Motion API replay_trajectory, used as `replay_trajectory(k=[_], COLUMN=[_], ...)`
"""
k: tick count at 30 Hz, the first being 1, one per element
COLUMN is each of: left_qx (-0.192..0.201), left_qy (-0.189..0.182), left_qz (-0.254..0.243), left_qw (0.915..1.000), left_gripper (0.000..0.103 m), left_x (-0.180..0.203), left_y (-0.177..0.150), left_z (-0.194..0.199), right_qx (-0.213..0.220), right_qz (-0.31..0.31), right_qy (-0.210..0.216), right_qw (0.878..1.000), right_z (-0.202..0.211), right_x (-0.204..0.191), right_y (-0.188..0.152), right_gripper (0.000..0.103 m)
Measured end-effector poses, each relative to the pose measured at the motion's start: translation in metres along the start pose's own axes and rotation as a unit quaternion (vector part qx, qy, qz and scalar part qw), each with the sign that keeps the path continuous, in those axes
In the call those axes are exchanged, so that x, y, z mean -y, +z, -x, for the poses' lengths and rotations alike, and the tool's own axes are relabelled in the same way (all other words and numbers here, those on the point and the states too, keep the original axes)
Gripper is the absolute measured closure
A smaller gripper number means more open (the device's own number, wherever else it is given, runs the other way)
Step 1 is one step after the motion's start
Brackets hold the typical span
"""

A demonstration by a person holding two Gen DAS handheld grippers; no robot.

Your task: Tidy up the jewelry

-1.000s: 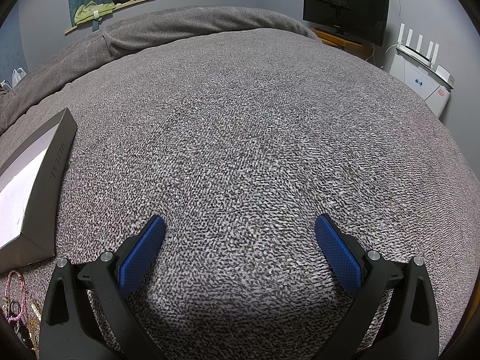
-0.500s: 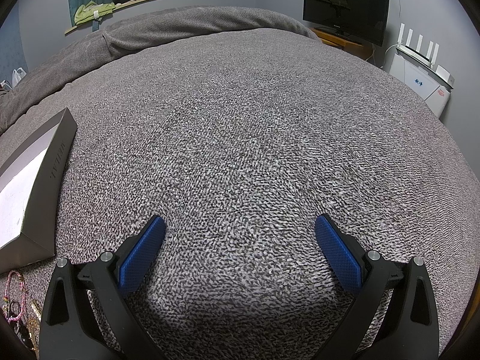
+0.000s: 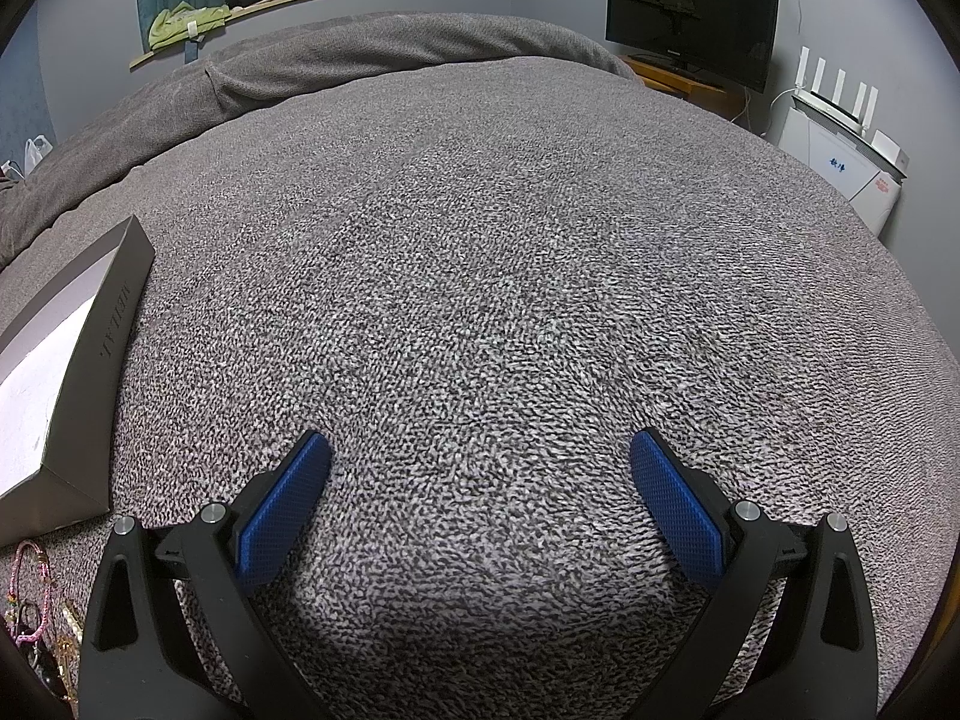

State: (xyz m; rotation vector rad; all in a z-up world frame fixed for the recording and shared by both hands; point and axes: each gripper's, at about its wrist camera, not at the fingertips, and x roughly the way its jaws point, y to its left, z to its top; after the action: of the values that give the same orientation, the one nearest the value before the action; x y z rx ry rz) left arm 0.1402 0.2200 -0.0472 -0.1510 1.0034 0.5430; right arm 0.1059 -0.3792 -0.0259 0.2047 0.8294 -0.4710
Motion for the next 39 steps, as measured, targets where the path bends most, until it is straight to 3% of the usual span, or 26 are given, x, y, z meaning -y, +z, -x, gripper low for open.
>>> replay_trajectory(k=[39], left_qx=[0.0], left_qy=[0.0], left_qz=[0.0], left_qw=[1.0], left_gripper=[0.005], left_x=[0.0001], left_y=[0.0], left_z=[0.0001], right_qx=[0.001], right_qz=[0.003], right_qy=[-0.004], right_qw=[1.0], right_z=[-0.0003], right_x=[-0.0008], right_y=[-0.0008], right_gripper=[0.004])
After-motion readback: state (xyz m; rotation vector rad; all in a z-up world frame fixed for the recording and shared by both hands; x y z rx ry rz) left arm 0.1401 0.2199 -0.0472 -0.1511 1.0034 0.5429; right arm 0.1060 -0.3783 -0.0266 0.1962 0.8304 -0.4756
